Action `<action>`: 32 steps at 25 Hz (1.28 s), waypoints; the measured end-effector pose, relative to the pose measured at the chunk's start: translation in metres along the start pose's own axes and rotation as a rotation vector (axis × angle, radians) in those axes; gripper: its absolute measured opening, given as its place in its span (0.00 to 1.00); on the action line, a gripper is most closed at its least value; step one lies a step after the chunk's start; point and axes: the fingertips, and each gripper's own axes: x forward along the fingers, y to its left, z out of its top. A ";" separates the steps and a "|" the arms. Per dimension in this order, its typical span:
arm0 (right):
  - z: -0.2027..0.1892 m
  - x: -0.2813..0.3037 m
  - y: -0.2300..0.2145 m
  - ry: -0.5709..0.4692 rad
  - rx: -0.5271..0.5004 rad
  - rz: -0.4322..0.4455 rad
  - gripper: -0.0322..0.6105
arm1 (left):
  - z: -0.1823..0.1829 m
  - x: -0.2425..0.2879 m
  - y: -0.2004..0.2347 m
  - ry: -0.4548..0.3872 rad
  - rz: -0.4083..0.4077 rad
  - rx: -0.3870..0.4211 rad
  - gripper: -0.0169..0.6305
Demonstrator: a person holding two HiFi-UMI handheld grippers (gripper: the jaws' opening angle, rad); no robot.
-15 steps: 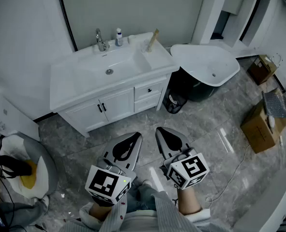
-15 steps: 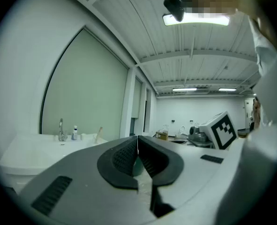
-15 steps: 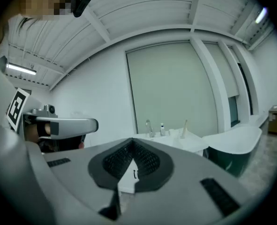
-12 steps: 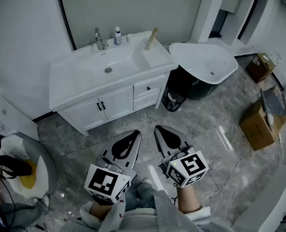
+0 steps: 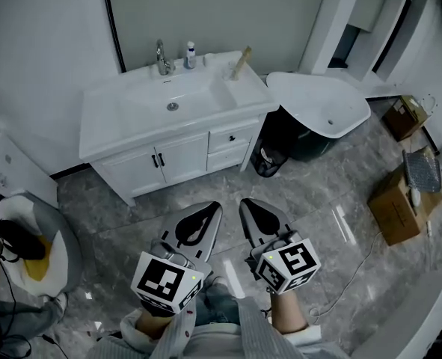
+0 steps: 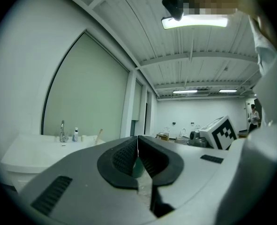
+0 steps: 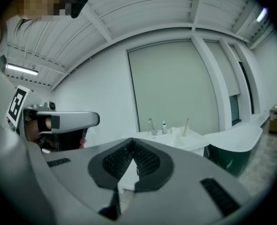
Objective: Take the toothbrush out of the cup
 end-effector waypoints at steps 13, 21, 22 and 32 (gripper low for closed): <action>-0.014 -0.013 -0.011 0.018 -0.008 0.042 0.07 | -0.009 0.008 -0.016 -0.017 0.029 0.004 0.05; -0.016 0.029 -0.037 0.030 0.000 0.028 0.07 | -0.013 0.047 0.017 -0.010 0.009 0.003 0.05; -0.014 0.037 -0.042 0.030 -0.001 0.024 0.07 | -0.012 0.054 0.024 -0.012 0.005 0.004 0.05; 0.006 0.118 -0.089 0.023 0.007 -0.014 0.07 | 0.004 0.126 0.096 -0.017 -0.044 0.019 0.05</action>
